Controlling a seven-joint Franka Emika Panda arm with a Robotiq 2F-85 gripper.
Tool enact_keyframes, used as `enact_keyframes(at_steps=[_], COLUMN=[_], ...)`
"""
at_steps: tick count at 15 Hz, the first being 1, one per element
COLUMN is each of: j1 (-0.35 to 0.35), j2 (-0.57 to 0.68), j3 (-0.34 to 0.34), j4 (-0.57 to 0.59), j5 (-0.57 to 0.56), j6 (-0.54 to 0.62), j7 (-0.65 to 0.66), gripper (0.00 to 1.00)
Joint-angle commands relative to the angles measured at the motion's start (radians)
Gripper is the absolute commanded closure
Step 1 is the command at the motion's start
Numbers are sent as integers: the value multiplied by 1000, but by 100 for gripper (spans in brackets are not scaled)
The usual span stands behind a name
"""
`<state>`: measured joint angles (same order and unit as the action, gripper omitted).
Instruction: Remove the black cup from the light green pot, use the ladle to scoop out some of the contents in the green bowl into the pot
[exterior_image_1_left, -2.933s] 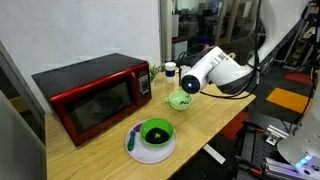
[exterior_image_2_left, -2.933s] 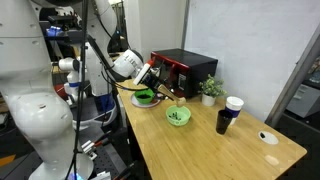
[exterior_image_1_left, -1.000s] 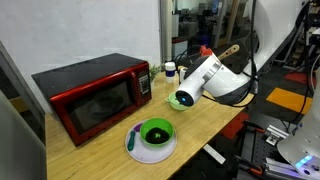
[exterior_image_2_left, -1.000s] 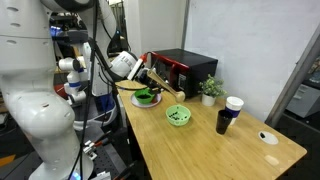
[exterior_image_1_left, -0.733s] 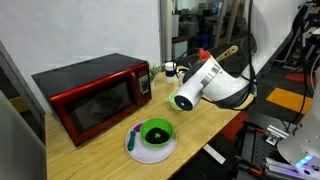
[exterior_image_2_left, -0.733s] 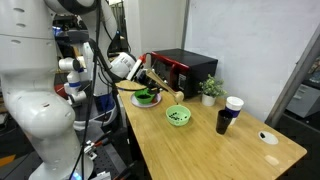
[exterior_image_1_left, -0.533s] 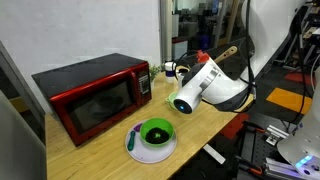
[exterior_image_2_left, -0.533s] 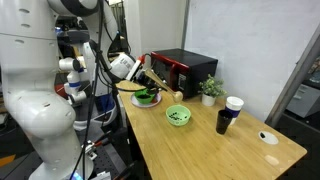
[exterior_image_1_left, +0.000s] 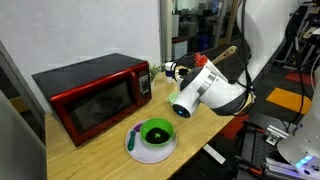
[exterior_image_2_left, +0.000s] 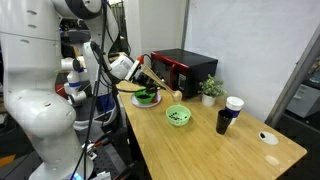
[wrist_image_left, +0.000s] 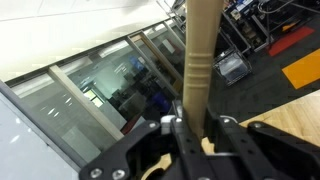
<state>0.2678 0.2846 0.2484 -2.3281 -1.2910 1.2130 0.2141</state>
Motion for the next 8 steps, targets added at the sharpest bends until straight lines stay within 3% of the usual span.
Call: enact_keyframes(at_steps=[1, 8], j1=[6, 0], j2=[33, 16], j3=[6, 18], j4=[29, 30], j5=[-23, -10], j6=[-52, -33], j7=[-22, -12], gripper=[94, 94])
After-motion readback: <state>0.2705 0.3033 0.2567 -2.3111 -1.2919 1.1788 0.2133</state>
